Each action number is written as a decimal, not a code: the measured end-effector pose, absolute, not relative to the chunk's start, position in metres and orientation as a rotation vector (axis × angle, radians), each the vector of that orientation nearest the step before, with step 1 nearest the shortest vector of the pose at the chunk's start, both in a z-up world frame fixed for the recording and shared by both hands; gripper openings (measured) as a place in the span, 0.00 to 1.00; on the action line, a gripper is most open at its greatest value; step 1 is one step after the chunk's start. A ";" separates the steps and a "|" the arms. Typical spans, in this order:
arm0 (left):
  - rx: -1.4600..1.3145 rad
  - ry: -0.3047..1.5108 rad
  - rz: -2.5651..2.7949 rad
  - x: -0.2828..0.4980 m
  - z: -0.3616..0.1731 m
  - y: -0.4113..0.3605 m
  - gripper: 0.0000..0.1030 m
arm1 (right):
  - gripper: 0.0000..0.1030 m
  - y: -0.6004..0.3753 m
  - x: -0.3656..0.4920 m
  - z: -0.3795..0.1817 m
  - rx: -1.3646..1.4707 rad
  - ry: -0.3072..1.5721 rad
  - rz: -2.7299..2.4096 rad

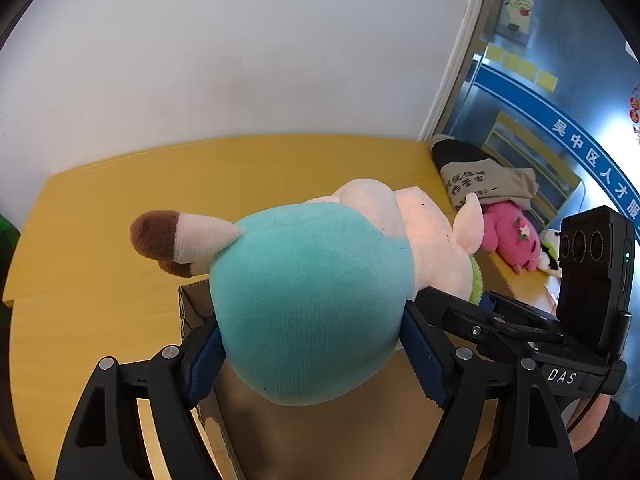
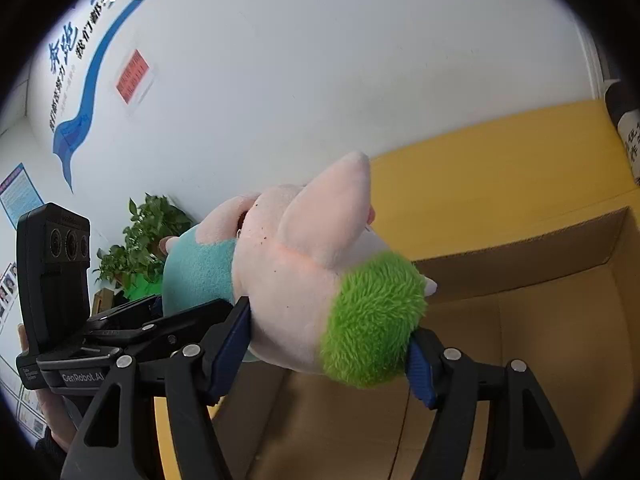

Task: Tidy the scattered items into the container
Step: 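Lift the plush pig with both grippers and carry it over the box, then open both grippers to drop the plush pig into the box, then withdraw both grippers and move toward the black charger box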

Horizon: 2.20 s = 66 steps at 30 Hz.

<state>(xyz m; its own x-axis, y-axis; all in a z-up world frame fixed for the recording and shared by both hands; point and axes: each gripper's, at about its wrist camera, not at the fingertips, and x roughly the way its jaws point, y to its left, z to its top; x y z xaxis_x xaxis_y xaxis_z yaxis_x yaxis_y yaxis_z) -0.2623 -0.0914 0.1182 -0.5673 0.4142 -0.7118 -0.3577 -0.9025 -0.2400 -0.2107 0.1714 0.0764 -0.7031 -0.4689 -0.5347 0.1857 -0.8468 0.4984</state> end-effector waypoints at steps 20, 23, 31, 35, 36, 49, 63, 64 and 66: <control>-1.209 -0.156 2.564 -0.240 0.082 -0.123 0.87 | 0.84 0.176 -0.204 0.043 1.080 -0.454 -2.535; -1.116 -0.205 2.607 -0.200 0.102 -0.141 0.96 | 0.84 0.199 -0.180 0.072 1.024 -0.446 -2.567; -1.230 -0.062 2.529 -0.098 0.054 -0.106 0.99 | 0.84 0.292 -0.069 0.059 1.167 -0.461 -2.532; -1.292 -0.084 2.498 -0.071 0.031 -0.085 0.98 | 0.84 0.330 -0.036 0.029 1.309 -0.428 -2.537; -1.282 -0.047 2.537 -0.065 0.030 -0.082 0.98 | 0.84 0.338 -0.031 0.021 1.338 -0.438 -2.539; -1.264 -0.164 2.597 -0.028 0.044 -0.064 0.98 | 0.79 0.358 0.005 0.030 1.297 -0.348 -2.643; -0.709 -0.141 2.873 0.130 0.123 0.026 1.00 | 0.81 0.301 0.126 0.093 0.941 -0.085 -2.826; -0.693 -0.141 2.858 0.138 0.122 0.033 1.00 | 0.81 0.298 0.134 0.094 0.930 -0.064 -2.827; -0.675 -0.145 2.840 0.148 0.120 0.042 1.00 | 0.81 0.294 0.146 0.094 0.910 -0.027 -2.835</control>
<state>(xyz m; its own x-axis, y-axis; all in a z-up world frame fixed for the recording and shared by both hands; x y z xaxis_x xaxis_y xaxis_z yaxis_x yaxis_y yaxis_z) 0.1482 0.0419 0.1199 -0.8706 0.2338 -0.4330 -0.1884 -0.9712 -0.1455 0.1460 0.2942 0.0936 -0.8010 -0.1608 -0.5767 0.1497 -0.9865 0.0671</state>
